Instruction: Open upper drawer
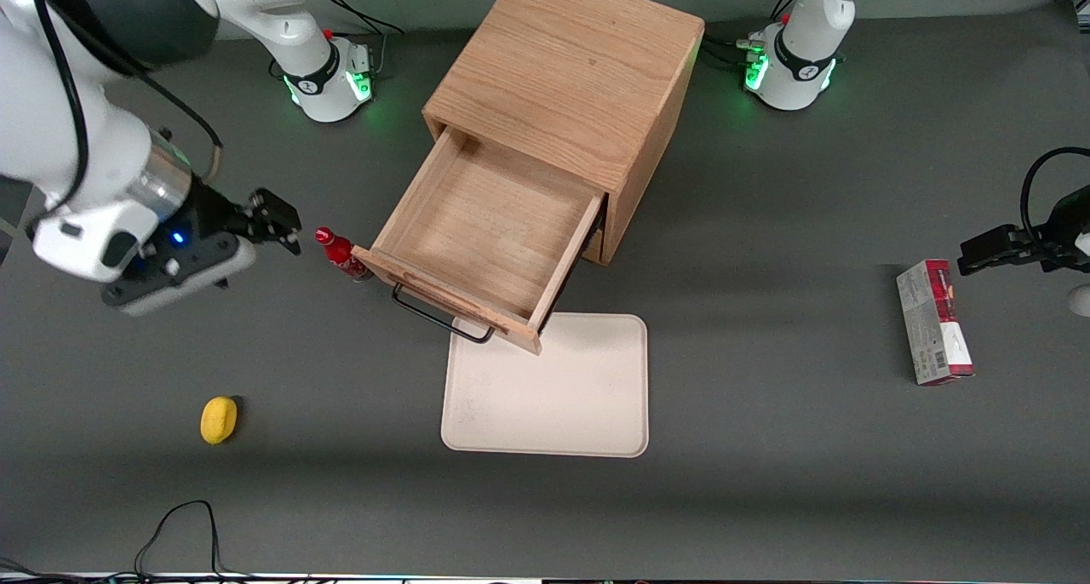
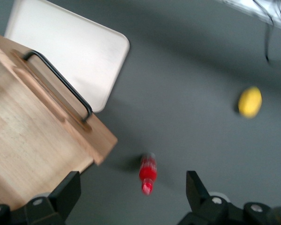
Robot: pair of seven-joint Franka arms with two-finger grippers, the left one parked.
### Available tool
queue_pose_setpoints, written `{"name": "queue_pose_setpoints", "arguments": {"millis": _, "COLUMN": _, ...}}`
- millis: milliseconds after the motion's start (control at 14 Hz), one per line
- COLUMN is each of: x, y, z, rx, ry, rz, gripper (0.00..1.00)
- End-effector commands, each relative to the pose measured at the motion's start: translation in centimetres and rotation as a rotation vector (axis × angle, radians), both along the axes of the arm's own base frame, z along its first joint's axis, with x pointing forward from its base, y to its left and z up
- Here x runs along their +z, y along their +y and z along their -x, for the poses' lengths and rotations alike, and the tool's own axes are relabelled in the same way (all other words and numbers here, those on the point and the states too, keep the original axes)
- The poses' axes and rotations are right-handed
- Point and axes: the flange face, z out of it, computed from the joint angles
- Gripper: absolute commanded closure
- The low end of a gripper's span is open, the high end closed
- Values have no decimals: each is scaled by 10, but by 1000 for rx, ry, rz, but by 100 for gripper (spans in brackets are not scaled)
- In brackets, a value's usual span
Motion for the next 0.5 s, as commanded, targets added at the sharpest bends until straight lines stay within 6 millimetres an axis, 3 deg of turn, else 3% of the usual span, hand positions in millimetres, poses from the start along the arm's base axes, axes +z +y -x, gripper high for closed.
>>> {"name": "queue_pose_setpoints", "arguments": {"millis": 0, "x": -9, "y": -44, "z": 75, "rx": -212, "ry": 32, "rz": 8, "gripper": 0}}
{"name": "queue_pose_setpoints", "arguments": {"millis": 143, "x": 1, "y": -83, "z": 101, "rx": -283, "ry": 36, "rz": -38, "gripper": 0}}
{"name": "queue_pose_setpoints", "arguments": {"millis": 214, "x": 5, "y": -103, "z": 102, "rx": -305, "ry": 41, "rz": -56, "gripper": 0}}
{"name": "queue_pose_setpoints", "arguments": {"millis": 429, "x": 8, "y": -115, "z": 100, "rx": -292, "ry": 39, "rz": -61, "gripper": 0}}
